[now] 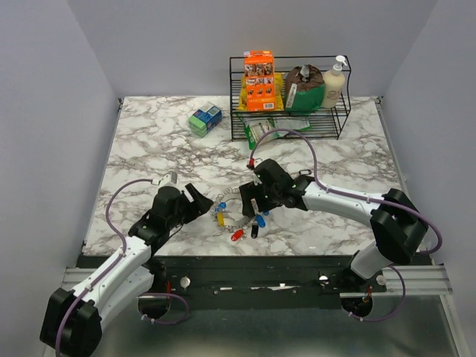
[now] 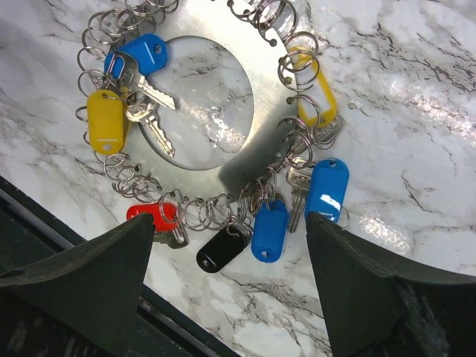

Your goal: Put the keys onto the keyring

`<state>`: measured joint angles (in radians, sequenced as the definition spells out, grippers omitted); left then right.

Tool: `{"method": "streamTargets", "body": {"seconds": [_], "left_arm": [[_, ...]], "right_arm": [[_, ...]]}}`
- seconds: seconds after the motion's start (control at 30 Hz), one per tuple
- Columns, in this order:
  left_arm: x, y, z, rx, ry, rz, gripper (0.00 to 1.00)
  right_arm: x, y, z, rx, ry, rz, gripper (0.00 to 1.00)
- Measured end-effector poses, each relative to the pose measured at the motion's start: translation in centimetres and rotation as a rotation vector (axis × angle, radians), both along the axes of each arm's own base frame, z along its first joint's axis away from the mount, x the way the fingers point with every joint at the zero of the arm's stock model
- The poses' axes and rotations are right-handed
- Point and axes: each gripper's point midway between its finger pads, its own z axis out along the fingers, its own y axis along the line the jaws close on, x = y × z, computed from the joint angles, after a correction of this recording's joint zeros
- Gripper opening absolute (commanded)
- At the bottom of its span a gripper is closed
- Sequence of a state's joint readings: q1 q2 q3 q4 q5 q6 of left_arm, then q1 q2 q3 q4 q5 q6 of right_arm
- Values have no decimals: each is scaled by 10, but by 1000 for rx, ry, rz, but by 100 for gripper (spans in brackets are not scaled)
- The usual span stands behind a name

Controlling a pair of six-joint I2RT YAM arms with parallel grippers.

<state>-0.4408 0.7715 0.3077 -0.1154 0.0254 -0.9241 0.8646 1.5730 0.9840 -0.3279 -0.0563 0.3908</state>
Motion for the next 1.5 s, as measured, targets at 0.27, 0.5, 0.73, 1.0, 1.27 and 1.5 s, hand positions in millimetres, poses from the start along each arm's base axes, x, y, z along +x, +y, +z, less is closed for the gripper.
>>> {"method": "streamTargets", "body": {"seconds": [0.27,0.5,0.73,1.0,1.27,1.5], "left_arm": [[5,7,0,86,35,5,84],[8,4,-31,168,143,-40,84],[18,-9,-43,181,181,-103,84],[29,-21,-44,170,173,-150,84],[37,-29,-44,154,156,-177,81],[43,-35,-45,141,145,-192,80]], "right_arm": [[-1,-3,-1,2,1,-7,91],[-5,-17,-19,64,116,-78,91],[-5,-16,-17,178,193,-110,91],[-12,1,-6,293,252,-96,89],[-15,7,-3,335,282,-105,88],[-19,9,-8,348,317,-110,88]]}}
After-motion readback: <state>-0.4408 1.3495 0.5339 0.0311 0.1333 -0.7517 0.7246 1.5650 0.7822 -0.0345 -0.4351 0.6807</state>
